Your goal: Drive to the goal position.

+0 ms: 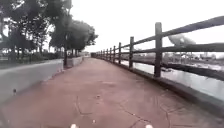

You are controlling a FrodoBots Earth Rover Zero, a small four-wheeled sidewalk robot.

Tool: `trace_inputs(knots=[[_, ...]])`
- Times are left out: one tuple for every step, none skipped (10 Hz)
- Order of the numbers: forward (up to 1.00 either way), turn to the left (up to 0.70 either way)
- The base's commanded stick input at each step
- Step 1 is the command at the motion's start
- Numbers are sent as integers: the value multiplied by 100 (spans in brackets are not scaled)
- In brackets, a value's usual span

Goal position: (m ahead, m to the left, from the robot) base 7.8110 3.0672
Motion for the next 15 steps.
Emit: trace_inputs(knots=[[100,0],[100,0],[100,0],[100,0],[100,0],[100,0],[100,0],[100,0],[100,0],[100,0],[100,0],[100,0],[100,0],[100,0],[100,0]])
